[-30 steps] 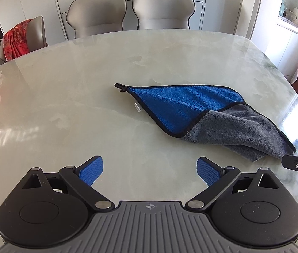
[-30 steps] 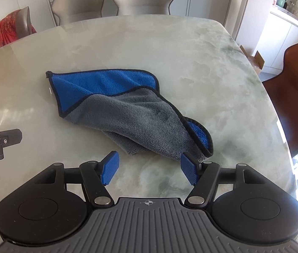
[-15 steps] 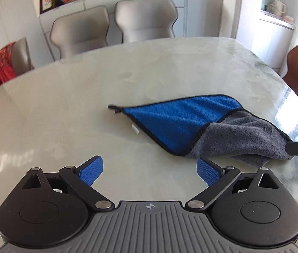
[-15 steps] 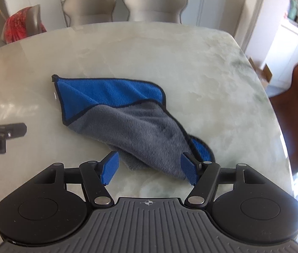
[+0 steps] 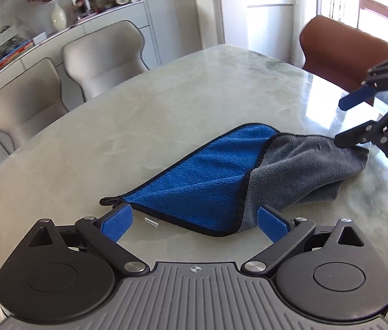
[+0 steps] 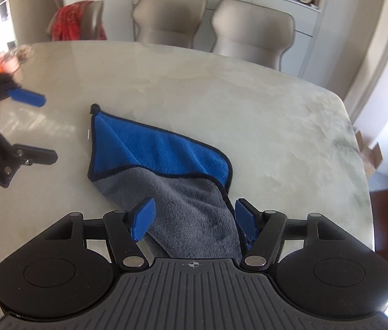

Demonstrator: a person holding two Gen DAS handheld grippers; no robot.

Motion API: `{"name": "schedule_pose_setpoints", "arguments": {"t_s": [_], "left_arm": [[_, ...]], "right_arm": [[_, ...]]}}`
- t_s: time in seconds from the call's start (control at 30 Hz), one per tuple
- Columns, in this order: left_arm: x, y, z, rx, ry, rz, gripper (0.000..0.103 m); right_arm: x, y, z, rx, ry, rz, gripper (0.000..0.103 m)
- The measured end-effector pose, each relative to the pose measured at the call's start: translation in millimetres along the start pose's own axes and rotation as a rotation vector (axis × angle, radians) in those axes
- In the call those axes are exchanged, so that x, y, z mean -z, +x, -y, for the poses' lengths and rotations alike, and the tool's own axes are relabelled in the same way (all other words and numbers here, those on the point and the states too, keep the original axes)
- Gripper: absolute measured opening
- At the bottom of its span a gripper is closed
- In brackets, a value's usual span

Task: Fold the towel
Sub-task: 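Grasp the grey towel corner with the right gripper while the left tool approaches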

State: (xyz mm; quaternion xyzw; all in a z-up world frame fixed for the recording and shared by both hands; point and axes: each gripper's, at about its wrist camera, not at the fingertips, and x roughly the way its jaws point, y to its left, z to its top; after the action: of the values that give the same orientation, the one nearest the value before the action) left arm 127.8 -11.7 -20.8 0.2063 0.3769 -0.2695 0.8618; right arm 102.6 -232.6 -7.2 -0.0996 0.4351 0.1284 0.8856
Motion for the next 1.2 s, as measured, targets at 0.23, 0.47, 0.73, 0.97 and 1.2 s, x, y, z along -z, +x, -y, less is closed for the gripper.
{"name": "schedule_pose_setpoints", "arguments": {"t_s": [0.23,0.47,0.73,0.97,1.2], "left_arm": [[0.7,33.8,-11.0,-0.009,0.043,-0.083,0.1],[0.4,49.7,-13.7,-0.004,0.188,-0.084,0.1],[3.9,61.0,-21.9,0.026,0.364,-0.075,0.1],[14.3,66.9,-31.4,0.086,0.451,-0.09,0.1],[17.4,68.3,-35.2,0.103,0.455,-0.092,0.1]], "right_arm": [[-10.0,25.2,13.5,-0.044,0.041,-0.044,0.068],[-16.3,43.0,23.3,-0.037,0.021,-0.065,0.068],[-22.7,58.8,37.0,-0.107,-0.021,-0.047,0.066],[-29.1,79.1,50.1,-0.147,-0.017,-0.065,0.056],[-29.2,110.1,52.7,-0.171,-0.025,-0.114,0.046]]}}
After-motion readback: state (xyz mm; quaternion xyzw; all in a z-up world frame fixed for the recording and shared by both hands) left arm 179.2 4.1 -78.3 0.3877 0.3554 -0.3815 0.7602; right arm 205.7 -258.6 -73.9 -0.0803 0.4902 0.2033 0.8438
